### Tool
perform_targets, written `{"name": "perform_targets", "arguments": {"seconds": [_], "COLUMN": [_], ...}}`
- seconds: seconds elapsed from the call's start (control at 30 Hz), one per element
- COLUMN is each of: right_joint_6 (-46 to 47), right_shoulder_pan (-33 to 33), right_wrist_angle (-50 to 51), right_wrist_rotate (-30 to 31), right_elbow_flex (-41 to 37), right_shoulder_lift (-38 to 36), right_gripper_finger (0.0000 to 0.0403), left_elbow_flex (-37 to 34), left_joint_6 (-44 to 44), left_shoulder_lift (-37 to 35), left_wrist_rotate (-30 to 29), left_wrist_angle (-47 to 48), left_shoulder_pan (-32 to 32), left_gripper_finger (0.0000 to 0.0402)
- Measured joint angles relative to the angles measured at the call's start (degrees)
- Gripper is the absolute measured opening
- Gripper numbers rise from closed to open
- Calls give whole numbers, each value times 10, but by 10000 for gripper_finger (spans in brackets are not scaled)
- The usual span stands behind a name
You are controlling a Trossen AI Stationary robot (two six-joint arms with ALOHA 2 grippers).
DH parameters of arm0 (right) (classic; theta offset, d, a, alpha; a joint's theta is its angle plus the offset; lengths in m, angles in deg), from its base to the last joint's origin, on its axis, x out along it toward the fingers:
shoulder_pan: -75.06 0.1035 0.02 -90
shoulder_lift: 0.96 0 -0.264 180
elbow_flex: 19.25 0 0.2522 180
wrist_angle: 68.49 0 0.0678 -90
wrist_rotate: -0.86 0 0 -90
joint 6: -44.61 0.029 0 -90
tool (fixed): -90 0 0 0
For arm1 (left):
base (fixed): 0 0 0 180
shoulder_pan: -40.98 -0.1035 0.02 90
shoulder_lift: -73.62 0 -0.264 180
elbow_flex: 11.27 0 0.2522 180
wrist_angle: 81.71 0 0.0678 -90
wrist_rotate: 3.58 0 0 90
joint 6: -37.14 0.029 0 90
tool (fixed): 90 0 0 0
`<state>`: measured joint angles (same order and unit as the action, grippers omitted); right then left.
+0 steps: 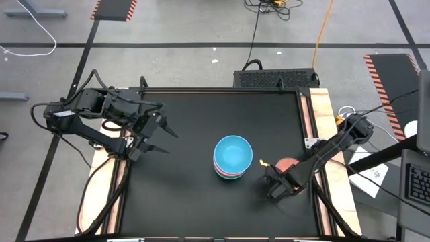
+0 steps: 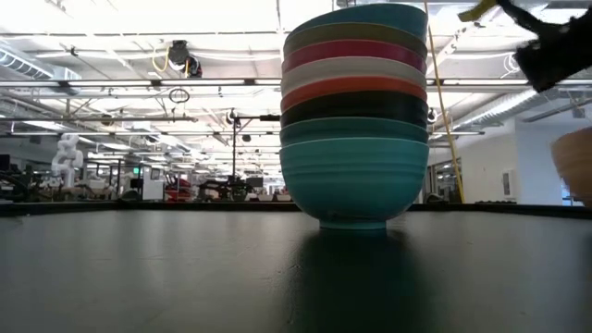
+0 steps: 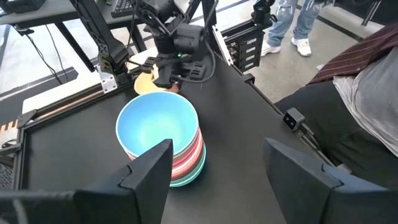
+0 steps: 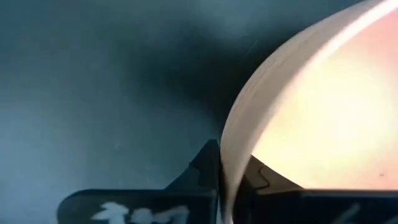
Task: Nest bowls inside each other
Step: Stack the light orange bowl on the blue bowl
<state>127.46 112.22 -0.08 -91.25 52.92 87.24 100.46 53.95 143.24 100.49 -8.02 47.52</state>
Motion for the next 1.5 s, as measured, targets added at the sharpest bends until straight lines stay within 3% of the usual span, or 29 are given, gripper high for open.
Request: {"name": "perform_targets", "arguments": {"seconds": [0.33,0.5,0.83,1.03,1.23,1.5], "right_joint_6": [-47,-62,-118,-173,-205,-251], "right_shoulder_pan": [-36,-56,-92,-106,-131,-166], "right_wrist_angle": [95,215,353,352,354,354], "right_wrist_rotate": [35,56,170,234,233,184], "right_elbow_flex": [63,105,269,365,393,394], "right_shoulder_lift": [-1,-1,-7,-8,-8,-8], "right_gripper_finger": [2,2,1,1,1,0], "left_elbow_flex": [0,0,0,-5,-8,-9], "left_joint_6": [0,3,4,4,7,10], "left_shoulder_lift": [0,0,0,0,0,0], "left_wrist_rotate": [0,-1,-2,-2,-2,-6], "left_wrist_angle": [1,4,13,17,30,32], "left_shoulder_pan": [0,0,0,0,0,0], "left_gripper_finger": [250,250,250,250,250,250]}}
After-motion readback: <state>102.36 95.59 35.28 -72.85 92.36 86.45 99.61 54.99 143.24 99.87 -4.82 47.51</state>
